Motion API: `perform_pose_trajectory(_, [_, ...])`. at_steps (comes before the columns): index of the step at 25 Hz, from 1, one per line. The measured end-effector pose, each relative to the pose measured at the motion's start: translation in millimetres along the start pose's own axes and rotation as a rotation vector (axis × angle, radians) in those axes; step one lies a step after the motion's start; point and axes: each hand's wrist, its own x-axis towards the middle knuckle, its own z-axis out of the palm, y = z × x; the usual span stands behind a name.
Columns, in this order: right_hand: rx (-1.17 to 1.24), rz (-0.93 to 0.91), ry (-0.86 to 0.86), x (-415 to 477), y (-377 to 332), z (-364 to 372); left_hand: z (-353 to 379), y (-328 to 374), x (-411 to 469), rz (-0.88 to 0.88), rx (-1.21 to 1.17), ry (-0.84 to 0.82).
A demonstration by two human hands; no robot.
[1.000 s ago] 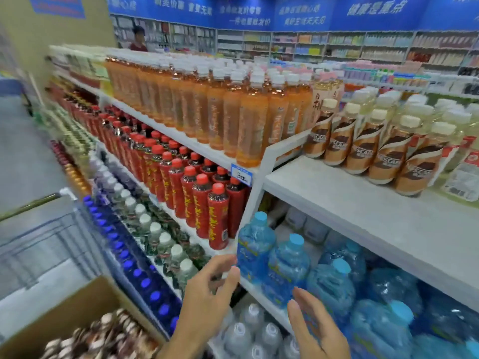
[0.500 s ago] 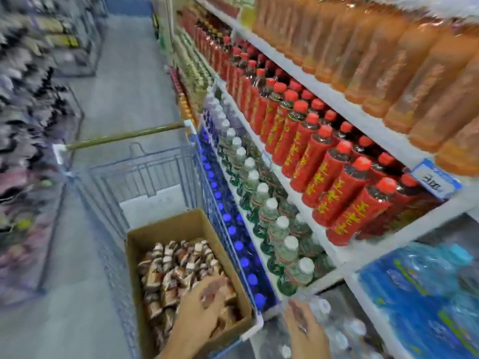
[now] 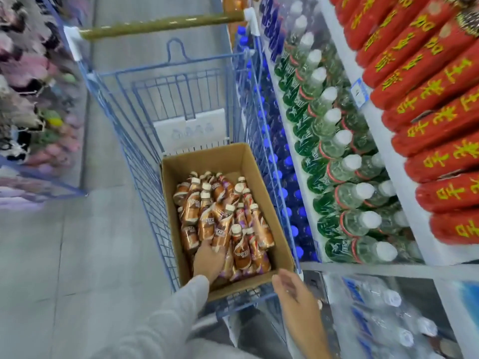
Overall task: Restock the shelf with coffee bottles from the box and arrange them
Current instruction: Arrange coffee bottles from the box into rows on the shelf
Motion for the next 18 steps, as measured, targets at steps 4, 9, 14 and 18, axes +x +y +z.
perform_pose_trajectory(4, [-0.032,0.09,-0.047,7.9,7.8,-1.9,26.6,-12.7,60.2,-0.259,0.081,-0.147])
perform_pose_trajectory(9, [-0.097,0.135,-0.054,22.0,26.0,-6.5,51.8,-14.9,79.3,-0.262,0.088,-0.015])
perform_pose_trajectory(14, [-0.22,0.134,-0.136,38.3,18.6,-8.7,42.4,-10.2,63.6,-0.196,0.121,-0.01])
perform_pose_trajectory(18, [-0.261,0.083,-0.21,72.3,7.7,8.2,3.9,-4.3,41.7,-0.236,-0.177,-0.11])
